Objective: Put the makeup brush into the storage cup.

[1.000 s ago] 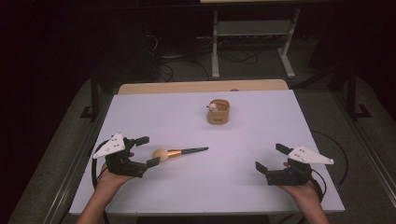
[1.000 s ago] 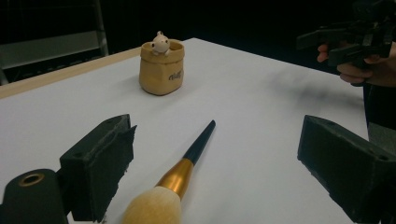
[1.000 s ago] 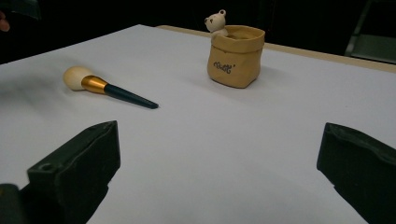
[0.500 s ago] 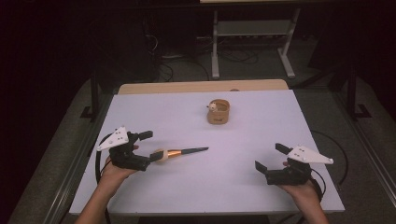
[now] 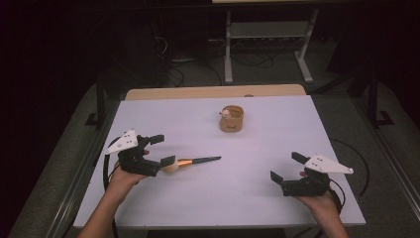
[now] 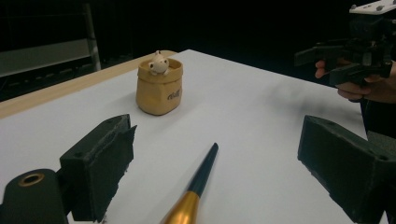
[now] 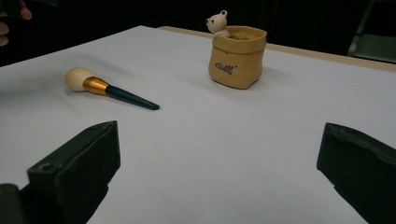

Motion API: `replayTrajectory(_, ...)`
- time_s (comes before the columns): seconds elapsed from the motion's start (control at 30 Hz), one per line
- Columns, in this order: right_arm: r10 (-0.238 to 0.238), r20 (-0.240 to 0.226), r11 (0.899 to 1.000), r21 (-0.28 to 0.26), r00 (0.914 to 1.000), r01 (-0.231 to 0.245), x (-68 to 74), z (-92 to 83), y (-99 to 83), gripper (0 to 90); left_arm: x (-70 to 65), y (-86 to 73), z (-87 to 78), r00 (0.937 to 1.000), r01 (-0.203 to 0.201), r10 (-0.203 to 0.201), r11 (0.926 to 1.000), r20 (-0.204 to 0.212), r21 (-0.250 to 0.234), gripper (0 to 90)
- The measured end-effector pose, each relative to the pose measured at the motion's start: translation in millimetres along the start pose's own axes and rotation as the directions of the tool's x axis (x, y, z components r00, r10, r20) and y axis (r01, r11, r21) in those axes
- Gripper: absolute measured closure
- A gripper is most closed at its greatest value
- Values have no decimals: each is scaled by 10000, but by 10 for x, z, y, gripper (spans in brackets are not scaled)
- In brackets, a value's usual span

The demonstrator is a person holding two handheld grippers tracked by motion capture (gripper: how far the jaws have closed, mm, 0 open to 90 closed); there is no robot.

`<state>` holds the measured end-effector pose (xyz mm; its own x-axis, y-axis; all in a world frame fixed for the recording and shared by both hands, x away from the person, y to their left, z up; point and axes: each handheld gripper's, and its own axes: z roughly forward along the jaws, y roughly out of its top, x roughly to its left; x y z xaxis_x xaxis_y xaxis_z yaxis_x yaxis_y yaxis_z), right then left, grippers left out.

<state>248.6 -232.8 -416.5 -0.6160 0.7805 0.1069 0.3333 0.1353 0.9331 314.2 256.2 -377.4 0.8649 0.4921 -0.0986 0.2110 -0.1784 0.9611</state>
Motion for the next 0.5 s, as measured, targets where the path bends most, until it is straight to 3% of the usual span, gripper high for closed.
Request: replayTrajectory(0.5, -24, 22, 10000, -55, 10000, 24, -4, -6, 1, 0, 82, 103, 140, 9996, -183, 184, 9998, 211, -41, 102)
